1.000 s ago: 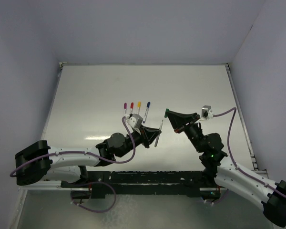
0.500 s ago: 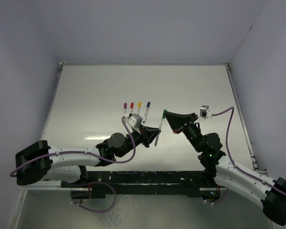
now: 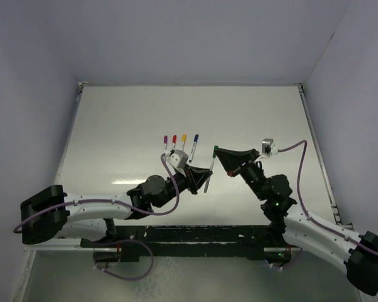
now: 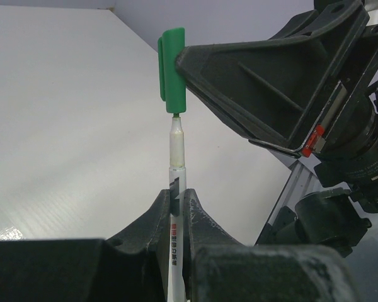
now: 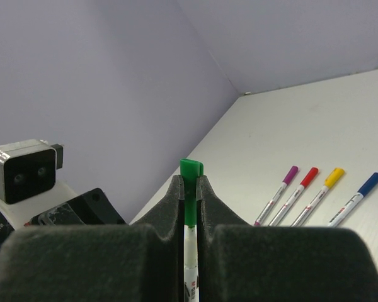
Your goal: Insert the pens into the pen caps
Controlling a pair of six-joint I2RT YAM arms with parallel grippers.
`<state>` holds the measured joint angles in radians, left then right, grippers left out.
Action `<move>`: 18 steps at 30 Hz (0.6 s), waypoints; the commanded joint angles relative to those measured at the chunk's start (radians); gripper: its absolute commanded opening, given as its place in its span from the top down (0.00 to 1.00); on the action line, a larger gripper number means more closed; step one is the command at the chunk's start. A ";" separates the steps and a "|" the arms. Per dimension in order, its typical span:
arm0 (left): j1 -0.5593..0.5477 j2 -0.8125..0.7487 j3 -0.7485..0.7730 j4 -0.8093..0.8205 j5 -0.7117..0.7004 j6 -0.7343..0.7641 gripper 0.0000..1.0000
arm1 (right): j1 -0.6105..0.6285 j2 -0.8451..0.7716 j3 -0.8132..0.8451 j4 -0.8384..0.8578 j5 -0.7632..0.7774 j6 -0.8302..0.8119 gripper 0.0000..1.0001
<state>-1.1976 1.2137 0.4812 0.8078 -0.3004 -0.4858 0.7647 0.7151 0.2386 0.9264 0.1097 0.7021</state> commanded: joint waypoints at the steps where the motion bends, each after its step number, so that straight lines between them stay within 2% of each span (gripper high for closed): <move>1: 0.005 -0.003 0.009 0.074 -0.016 0.019 1.00 | 0.000 0.007 -0.004 0.064 -0.024 0.013 1.00; 13: 0.004 -0.031 -0.004 0.087 -0.045 0.034 1.00 | 0.000 0.025 -0.008 0.049 -0.055 0.025 1.00; 18: 0.004 -0.037 -0.010 0.120 -0.064 0.038 1.00 | 0.000 0.081 -0.006 0.053 -0.114 0.037 1.00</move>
<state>-1.1976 1.2098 0.4778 0.8223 -0.3386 -0.4698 0.7650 0.7551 0.2256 0.9325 0.0578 0.7246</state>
